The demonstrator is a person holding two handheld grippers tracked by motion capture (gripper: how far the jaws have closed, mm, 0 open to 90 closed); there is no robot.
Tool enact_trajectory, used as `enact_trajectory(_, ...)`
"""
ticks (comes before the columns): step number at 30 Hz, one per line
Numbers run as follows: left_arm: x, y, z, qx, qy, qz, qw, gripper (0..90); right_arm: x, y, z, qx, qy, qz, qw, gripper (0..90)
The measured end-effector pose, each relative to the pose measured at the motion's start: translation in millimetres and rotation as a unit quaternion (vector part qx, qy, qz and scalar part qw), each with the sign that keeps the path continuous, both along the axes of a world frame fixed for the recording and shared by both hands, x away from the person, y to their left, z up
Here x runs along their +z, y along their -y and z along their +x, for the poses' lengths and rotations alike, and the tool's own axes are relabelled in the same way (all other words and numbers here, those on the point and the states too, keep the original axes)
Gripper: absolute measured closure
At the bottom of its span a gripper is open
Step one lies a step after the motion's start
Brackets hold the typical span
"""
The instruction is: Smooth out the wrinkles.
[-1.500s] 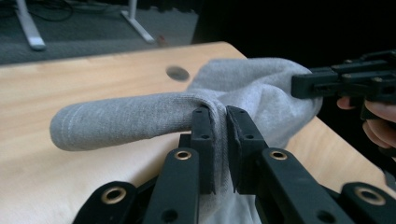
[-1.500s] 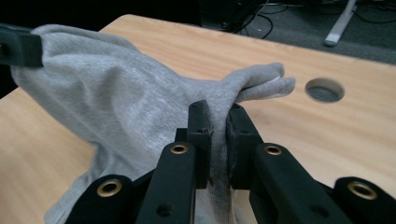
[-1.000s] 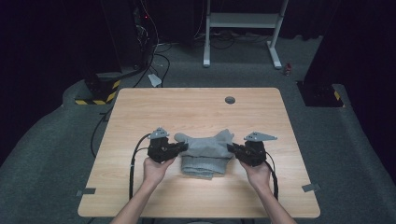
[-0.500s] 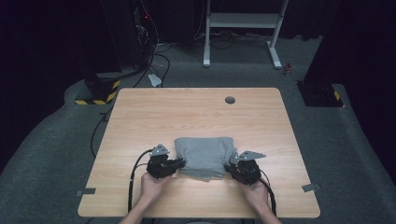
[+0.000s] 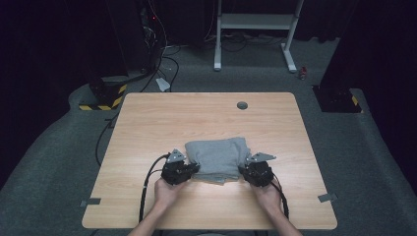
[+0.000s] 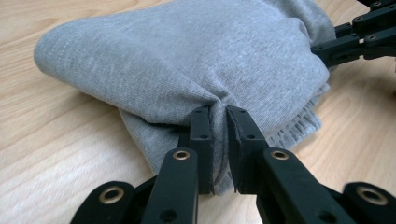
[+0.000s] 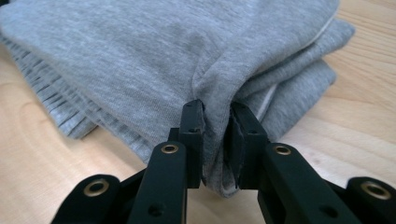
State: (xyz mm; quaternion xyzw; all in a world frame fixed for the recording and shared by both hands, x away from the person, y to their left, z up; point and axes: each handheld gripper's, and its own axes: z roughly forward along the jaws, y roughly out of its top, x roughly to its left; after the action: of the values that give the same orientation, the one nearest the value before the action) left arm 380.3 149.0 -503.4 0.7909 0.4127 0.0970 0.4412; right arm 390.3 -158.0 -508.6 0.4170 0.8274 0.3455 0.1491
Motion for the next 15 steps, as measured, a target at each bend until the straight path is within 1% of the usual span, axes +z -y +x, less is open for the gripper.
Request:
enact_trajectory(1,-0.2,4.0,3.9,0.005,0.001,-0.001,1.0,80.7,0.4,2.7,6.6,-0.008,-0.003,0.0,1.0,76.6)
enact_trajectory(2,-0.5,5.1,5.1,0.005,0.0,-0.002,1.0,80.7,0.4,3.3,8.5,-0.01,-0.002,0.0,0.9999,76.6)
enact_trajectory(3,-0.6,6.6,6.7,0.005,0.0,0.001,1.0,80.7,0.7,4.3,10.6,-0.01,-0.002,-0.003,0.9999,76.6)
enact_trajectory(4,-0.3,8.0,8.3,0.005,0.0,0.003,1.0,80.6,0.9,4.8,12.8,-0.014,-0.005,-0.002,0.9999,76.6)
enact_trajectory(7,0.6,11.7,14.4,0.006,0.0,0.009,0.9999,80.6,0.4,7.3,19.7,-0.017,-0.003,-0.003,0.9998,76.6)
enact_trajectory(8,0.6,11.7,14.4,0.006,0.0,0.009,0.9999,80.5,0.6,6.9,20.5,-0.023,-0.005,-0.002,0.9997,76.6)
enact_trajectory(9,0.1,14.0,18.6,0.013,-0.001,0.007,0.9999,80.5,0.9,7.4,22.8,-0.024,-0.004,-0.005,0.9997,76.6)
enact_trajectory(12,-2.4,15.4,22.8,0.026,-0.01,0.001,0.9996,80.4,1.4,8.0,28.8,-0.026,-0.008,-0.006,0.9996,76.6)
enact_trajectory(13,-2.1,16.1,23.5,0.027,-0.011,0.002,0.9996,80.4,2.2,7.6,31.6,-0.024,-0.009,-0.011,0.9996,76.5)
enact_trajectory(15,-0.6,19.2,25.4,0.029,-0.009,0.015,0.9994,80.3,3.2,6.2,36.5,-0.022,-0.007,-0.021,0.9995,76.3)
